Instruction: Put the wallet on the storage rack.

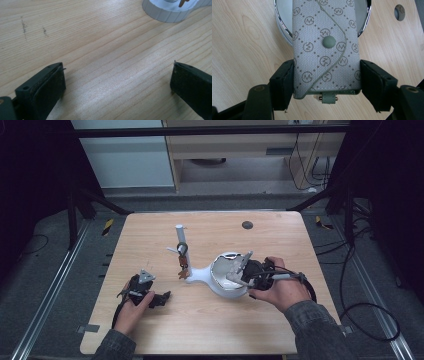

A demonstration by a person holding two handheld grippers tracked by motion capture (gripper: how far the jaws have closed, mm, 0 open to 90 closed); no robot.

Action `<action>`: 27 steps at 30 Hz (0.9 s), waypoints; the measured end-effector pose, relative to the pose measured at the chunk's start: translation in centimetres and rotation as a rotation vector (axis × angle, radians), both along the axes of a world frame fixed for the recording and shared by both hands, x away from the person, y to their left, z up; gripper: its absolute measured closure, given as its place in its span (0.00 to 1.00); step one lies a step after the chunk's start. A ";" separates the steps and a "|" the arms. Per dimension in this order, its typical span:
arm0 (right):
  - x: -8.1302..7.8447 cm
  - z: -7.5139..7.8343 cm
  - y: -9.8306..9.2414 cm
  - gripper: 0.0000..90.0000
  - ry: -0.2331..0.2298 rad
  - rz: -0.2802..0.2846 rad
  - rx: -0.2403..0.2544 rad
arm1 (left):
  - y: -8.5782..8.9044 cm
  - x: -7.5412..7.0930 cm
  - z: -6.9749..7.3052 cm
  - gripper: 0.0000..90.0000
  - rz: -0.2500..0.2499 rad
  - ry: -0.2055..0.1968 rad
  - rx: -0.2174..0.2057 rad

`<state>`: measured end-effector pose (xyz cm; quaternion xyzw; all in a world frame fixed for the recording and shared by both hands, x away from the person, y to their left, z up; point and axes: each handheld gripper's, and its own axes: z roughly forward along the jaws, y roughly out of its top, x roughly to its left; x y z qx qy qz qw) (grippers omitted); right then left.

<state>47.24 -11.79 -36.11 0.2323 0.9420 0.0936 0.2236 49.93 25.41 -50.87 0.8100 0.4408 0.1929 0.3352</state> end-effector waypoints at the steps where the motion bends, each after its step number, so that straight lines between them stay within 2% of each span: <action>1: 0.0 0.0 0.1 0.35 0.002 0.000 0.000 | 0.0 0.0 0.0 0.00 0.000 0.000 0.000; 27: 0.7 -0.5 1.3 0.35 0.034 -0.001 -0.010 | 0.0 0.0 0.0 0.00 0.000 0.000 0.001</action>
